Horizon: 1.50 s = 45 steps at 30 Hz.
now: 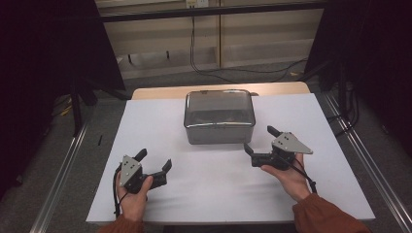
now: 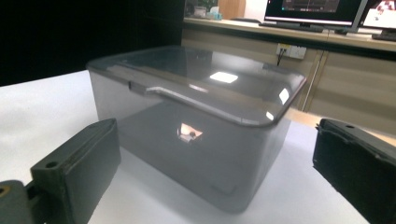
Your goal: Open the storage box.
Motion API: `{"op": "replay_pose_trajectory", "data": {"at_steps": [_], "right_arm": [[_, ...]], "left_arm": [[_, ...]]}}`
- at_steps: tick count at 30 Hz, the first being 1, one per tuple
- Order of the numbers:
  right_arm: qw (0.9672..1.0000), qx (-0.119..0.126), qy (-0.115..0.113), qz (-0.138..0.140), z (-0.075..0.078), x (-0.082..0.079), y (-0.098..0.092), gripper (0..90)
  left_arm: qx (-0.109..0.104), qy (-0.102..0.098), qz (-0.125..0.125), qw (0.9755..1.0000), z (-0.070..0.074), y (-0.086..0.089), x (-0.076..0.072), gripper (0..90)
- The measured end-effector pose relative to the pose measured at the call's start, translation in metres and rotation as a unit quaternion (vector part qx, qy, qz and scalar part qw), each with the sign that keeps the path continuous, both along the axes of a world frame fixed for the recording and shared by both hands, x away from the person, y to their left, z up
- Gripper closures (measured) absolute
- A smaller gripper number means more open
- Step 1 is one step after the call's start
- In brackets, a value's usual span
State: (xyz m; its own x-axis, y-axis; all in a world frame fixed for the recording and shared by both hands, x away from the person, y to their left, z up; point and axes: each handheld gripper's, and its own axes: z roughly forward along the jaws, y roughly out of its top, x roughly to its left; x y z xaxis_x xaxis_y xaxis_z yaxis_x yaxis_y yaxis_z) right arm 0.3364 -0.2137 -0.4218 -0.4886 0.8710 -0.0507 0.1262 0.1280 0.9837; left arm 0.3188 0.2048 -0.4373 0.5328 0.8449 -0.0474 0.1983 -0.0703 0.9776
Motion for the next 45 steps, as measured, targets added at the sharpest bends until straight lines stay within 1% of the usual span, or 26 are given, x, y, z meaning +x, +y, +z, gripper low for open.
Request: {"op": "replay_pose_trajectory", "data": {"at_steps": [5, 10, 12, 13, 16, 17, 20, 23, 25, 27, 28, 29, 30, 31, 32, 33, 34, 35, 36, 37, 38, 39, 41, 43, 44, 45], "right_arm": [[0.9999, -0.007, -0.014, 0.007, 0.008, 0.008, 0.007, 0.9], [0.9996, -0.02, -0.017, 0.011, 0.01, 0.014, 0.014, 1.1], [0.9991, -0.031, -0.026, 0.008, 0.012, 0.017, 0.018, 1.4], [0.9979, -0.053, -0.037, 0.001, 0.012, 0.019, 0.022, 1.5], [0.9972, -0.063, -0.04, 0.004, 0.012, 0.021, 0.025, 2.1], [0.9958, -0.08, -0.044, 0.003, 0.013, 0.023, 0.029, 2.7], [0.9945, -0.092, -0.05, 0.006, 0.014, 0.025, 0.032, 3.5], [0.9911, -0.116, -0.065, 0.011, 0.014, 0.027, 0.038, 5.8], [0.9861, -0.149, -0.071, 0.014, 0.014, 0.028, 0.042, 6.9], [0.9834, -0.162, -0.08, 0.017, 0.014, 0.029, 0.046, 7.8], [0.9834, -0.162, -0.08, 0.017, 0.014, 0.029, 0.046, 7.8], [0.9773, -0.188, -0.095, 0.021, 0.015, 0.029, 0.049, 8.5], [0.9773, -0.188, -0.095, 0.021, 0.015, 0.029, 0.049, 8.5], [0.9737, -0.201, -0.105, 0.023, 0.014, 0.029, 0.051, 9.5], [0.9648, -0.232, -0.121, 0.031, 0.014, 0.029, 0.055, 11.0], [0.9594, -0.248, -0.129, 0.034, 0.013, 0.029, 0.057, 10.9], [0.9594, -0.248, -0.129, 0.034, 0.013, 0.029, 0.057, 10.9], [0.9547, -0.26, -0.139, 0.043, 0.012, 0.028, 0.062, 11.0], [0.9547, -0.26, -0.139, 0.043, 0.012, 0.028, 0.062, 11.0], [0.9422, -0.293, -0.155, 0.047, 0.01, 0.029, 0.066, 11.9], [0.9422, -0.293, -0.155, 0.047, 0.01, 0.029, 0.066, 11.9], [0.9355, -0.308, -0.165, 0.051, 0.009, 0.028, 0.069, 13.6], [0.9306, -0.322, -0.167, 0.05, 0.009, 0.029, 0.072, 17.9], [0.9219, -0.341, -0.177, 0.051, 0.008, 0.029, 0.076, 18.2], [0.9158, -0.353, -0.184, 0.053, 0.008, 0.03, 0.077, 18.8], [0.9082, -0.368, -0.192, 0.055, 0.007, 0.03, 0.079, 19.7]], "left_arm": [[0.0, 0.0, 0.0, 1.0, 0.0, 0.0, 0.0, 3.1], [0.0, 0.0, 0.0, 1.0, 0.0, 0.0, 0.0, 3.1], [-0.003, -0.001, 0.001, 1.0, 0.0, 0.0, 0.0, 3.1], [-0.002, -0.001, 0.002, 1.0, 0.0, 0.0, 0.0, 3.1], [0.0, -0.001, 0.0, 1.0, 0.0, 0.0, 0.0, 3.1], [0.002, -0.001, -0.001, 1.0, 0.0, 0.0, 0.0, 3.1], [0.001, -0.001, -0.002, 1.0, 0.0, 0.0, 0.0, 3.1], [0.003, 0.0, -0.001, 1.0, 0.0, 0.0, 0.0, 3.1], [0.003, 0.001, 0.0, 1.0, 0.0, 0.0, 0.001, 3.1], [0.003, 0.001, 0.001, 1.0, 0.0, 0.001, 0.001, 3.1], [0.003, 0.001, 0.001, 1.0, 0.0, 0.001, 0.001, 3.1], [0.004, 0.0, 0.002, 1.0, 0.0, 0.001, 0.001, 3.1], [0.004, 0.0, 0.002, 1.0, 0.0, 0.001, 0.001, 3.1], [0.005, 0.001, 0.001, 1.0, 0.0, 0.001, 0.001, 3.1], [0.005, 0.001, 0.0, 1.0, 0.0, 0.002, 0.001, 3.1], [-0.001, 0.003, 0.002, 1.0, 0.0, 0.002, 0.001, 3.1], [-0.001, 0.003, 0.002, 1.0, 0.0, 0.002, 0.001, 3.1], [-0.007, 0.005, 0.004, 1.0, 0.001, 0.003, 0.002, 3.1], [-0.007, 0.005, 0.004, 1.0, 0.001, 0.003, 0.002, 3.1], [-0.009, 0.007, 0.006, 0.9999, 0.0, 0.003, 0.002, 3.1], [-0.008, 0.007, 0.006, 0.9999, 0.0, 0.003, 0.002, 3.1], [-0.01, 0.009, 0.002, 0.9999, 0.001, 0.004, 0.002, 3.1], [-0.007, 0.006, 0.002, 1.0, 0.001, 0.004, 0.002, 3.1], [-0.008, 0.007, -0.002, 0.9999, 0.001, 0.004, 0.002, 3.1], [-0.009, 0.008, -0.002, 0.9999, 0.001, 0.003, 0.003, 3.1], [-0.009, 0.008, -0.002, 0.9999, 0.001, 0.003, 0.003, 3.0]]}}
